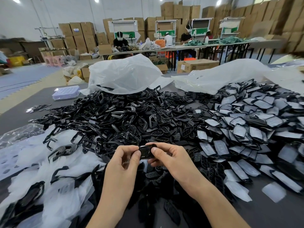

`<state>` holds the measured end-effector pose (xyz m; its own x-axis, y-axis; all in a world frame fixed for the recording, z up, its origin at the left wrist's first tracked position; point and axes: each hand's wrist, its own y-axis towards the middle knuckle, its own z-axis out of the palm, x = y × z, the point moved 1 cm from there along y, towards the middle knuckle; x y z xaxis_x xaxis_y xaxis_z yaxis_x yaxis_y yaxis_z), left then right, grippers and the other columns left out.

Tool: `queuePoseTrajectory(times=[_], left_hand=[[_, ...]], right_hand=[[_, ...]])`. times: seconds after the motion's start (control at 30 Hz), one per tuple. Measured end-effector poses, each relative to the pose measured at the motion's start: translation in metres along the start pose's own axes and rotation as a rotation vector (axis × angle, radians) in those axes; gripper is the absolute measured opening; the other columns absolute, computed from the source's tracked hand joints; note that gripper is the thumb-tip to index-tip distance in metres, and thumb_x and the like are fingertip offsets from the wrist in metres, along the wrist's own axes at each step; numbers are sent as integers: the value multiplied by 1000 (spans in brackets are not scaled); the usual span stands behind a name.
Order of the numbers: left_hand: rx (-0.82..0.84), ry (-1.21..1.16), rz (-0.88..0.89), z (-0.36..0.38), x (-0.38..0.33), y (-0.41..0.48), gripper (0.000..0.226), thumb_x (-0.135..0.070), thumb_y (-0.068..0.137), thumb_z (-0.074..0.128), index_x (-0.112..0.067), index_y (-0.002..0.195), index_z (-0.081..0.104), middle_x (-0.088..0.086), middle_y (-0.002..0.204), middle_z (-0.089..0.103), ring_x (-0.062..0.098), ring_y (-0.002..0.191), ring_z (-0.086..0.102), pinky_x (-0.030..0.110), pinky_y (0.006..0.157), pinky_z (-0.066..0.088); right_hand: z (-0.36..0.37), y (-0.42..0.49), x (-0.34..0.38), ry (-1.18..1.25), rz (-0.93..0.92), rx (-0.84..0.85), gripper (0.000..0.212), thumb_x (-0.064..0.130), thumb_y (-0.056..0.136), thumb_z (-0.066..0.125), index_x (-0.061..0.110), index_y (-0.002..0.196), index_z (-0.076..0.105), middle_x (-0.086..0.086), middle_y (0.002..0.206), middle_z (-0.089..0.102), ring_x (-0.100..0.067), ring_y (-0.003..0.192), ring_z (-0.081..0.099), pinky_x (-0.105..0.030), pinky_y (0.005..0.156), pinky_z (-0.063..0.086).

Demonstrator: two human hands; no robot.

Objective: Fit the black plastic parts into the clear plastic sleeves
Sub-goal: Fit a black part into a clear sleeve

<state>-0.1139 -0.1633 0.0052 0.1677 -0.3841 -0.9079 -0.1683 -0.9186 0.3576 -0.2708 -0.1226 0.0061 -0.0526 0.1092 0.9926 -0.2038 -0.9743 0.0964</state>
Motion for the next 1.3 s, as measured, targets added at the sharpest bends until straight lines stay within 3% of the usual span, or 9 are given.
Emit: queuePoseTrajectory(times=[0.13, 0.27, 0.33, 0.4, 0.53, 0.9, 1.03, 1.17, 1.3], left_hand=[[-22, 316, 339, -3, -1, -1, 4, -24, 91, 63, -26, 94, 61, -16, 106, 56, 5, 101, 57, 17, 83, 45], [16, 634, 568, -4, 0, -2, 16, -22, 90, 62, -23, 103, 53, -13, 96, 55, 9, 90, 50, 23, 81, 42], [38, 625, 524, -4, 0, -3, 29, -18, 91, 59, -23, 119, 53, -14, 96, 52, 9, 91, 48, 24, 83, 41], [39, 447, 339, -4, -3, -4, 38, -18, 93, 53, -29, 130, 53, -17, 94, 52, 5, 91, 50, 18, 81, 40], [31, 47, 9, -4, -6, 0, 30, -23, 95, 50, -43, 116, 61, -20, 76, 55, 2, 56, 45, 12, 54, 38], [-28, -122, -43, -5, -8, 3, 6, -27, 89, 71, -31, 93, 68, -12, 80, 71, -2, 67, 61, 7, 64, 45], [-22, -296, -148, -5, -1, 5, 21, -47, 74, 72, -32, 90, 72, -9, 85, 72, 8, 78, 68, 23, 78, 50], [11, -511, -218, 0, 3, 3, 26, -44, 67, 78, -26, 86, 74, 4, 88, 73, 17, 79, 68, 26, 74, 56], [-42, -392, -149, 0, 3, 1, 12, -36, 81, 73, -32, 89, 67, 3, 81, 72, 22, 72, 70, 33, 73, 55]], right_hand=[[1, 1, -1, 43, 25, -23, 25, 18, 102, 61, 34, 105, 80, -5, 96, 79, -15, 83, 76, -20, 78, 57], [2, 2, -2, 59, 38, -52, 29, 15, 102, 60, 35, 101, 81, -4, 95, 79, -14, 81, 75, -18, 75, 56], [2, 2, -3, 51, 39, -73, 30, 13, 102, 60, 34, 98, 81, -3, 93, 79, -15, 79, 76, -18, 73, 56], [2, 3, -3, 43, 38, -110, 30, 11, 101, 59, 29, 93, 82, -1, 89, 79, -15, 77, 76, -18, 72, 57], [2, 4, -2, 32, 32, -148, 24, 9, 100, 60, 21, 95, 79, 0, 86, 78, -15, 75, 76, -16, 68, 56], [1, 2, 0, 38, 34, -150, 19, 14, 100, 61, 23, 104, 78, 1, 92, 79, -16, 81, 78, -19, 75, 58], [4, 0, 3, 97, 28, -113, 21, 12, 101, 60, 22, 104, 78, 0, 95, 80, -19, 85, 78, -17, 75, 57], [10, -2, 5, 202, 16, -71, 25, 9, 101, 60, 23, 100, 81, -6, 98, 80, -21, 87, 77, -18, 75, 58], [15, -4, 6, 222, 12, 4, 23, 10, 102, 58, 19, 108, 79, -11, 101, 79, -21, 89, 77, -19, 77, 57]])
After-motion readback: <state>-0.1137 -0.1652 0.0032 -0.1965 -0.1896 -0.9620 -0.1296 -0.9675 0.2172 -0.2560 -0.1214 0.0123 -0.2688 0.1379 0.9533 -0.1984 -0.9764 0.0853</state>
